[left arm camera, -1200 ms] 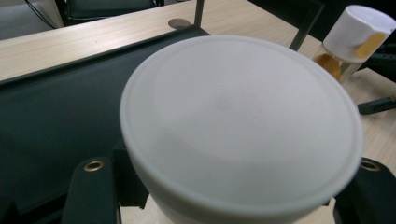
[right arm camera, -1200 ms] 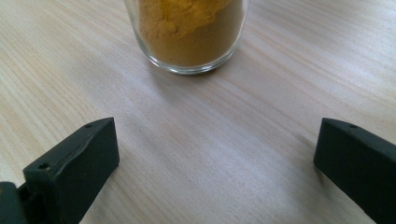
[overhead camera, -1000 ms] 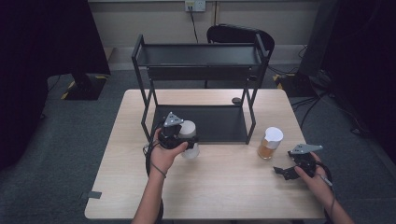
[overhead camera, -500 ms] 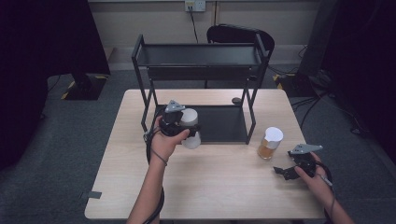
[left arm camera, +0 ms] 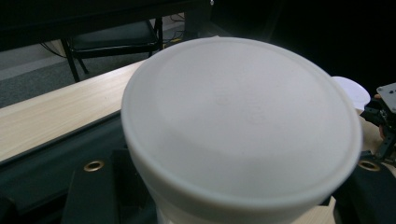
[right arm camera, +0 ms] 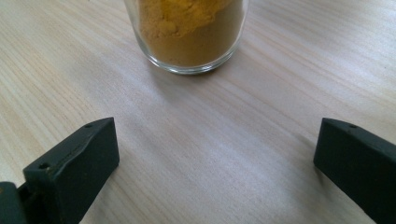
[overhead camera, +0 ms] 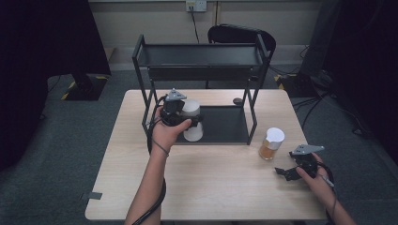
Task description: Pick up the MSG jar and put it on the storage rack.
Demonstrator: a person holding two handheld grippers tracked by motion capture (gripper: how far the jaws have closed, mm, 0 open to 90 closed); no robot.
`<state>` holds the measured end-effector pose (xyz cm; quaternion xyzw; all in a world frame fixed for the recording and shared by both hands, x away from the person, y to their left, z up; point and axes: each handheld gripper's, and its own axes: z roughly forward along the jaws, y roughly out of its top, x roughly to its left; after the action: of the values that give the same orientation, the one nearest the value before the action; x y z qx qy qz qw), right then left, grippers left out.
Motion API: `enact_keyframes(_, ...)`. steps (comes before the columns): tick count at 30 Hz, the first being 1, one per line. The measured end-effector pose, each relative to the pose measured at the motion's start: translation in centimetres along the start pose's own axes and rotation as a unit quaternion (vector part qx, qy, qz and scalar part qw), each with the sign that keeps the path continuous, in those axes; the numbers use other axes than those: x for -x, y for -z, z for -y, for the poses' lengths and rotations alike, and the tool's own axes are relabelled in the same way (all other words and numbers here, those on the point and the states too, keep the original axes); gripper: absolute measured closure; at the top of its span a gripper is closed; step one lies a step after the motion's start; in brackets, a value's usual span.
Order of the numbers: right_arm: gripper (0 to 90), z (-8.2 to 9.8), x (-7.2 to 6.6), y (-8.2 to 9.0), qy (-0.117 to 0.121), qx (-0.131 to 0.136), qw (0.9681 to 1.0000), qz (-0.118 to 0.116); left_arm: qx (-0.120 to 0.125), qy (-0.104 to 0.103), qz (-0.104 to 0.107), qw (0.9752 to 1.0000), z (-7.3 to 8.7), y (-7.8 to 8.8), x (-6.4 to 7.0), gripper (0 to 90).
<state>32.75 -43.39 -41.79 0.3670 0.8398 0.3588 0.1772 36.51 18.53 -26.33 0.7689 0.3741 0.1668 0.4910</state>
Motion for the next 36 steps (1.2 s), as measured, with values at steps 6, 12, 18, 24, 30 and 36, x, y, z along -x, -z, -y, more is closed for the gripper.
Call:
enact_keyframes(6, 0.0, 0.0, 0.0, 0.0, 0.000, 0.000, 1.0000, 0.000, 0.003, -0.002, -0.003, 1.0000, -1.3, 0.4, -0.1, 34.3)
enact_keyframes(12, 0.0, 0.0, 0.0, 0.0, -0.001, 0.000, 1.0000, 0.000, 0.005, -0.002, -0.008, 1.0000, -2.5, 0.9, -0.1, 34.3)
enact_keyframes(18, 0.0, 0.0, 0.0, 0.0, 0.000, 0.001, 1.0000, 0.000, 0.009, -0.002, -0.011, 0.9999, -3.4, 1.1, -0.1, 34.3)
enact_keyframes(24, 0.0, 0.0, 0.0, 0.0, 0.000, 0.001, 1.0000, 0.000, 0.010, -0.004, -0.016, 0.9998, -4.9, 1.5, 0.1, 34.3)
enact_keyframes(30, 0.0, 0.0, 0.0, 0.0, 0.000, 0.001, 1.0000, 0.000, 0.012, -0.005, -0.020, 0.9997, -6.0, 2.0, 0.3, 34.3)
enact_keyframes(36, 0.0, 0.0, 0.0, 0.0, 0.000, 0.001, 1.0000, 0.000, 0.013, -0.005, -0.023, 0.9997, -7.0, 2.5, 0.3, 34.3)
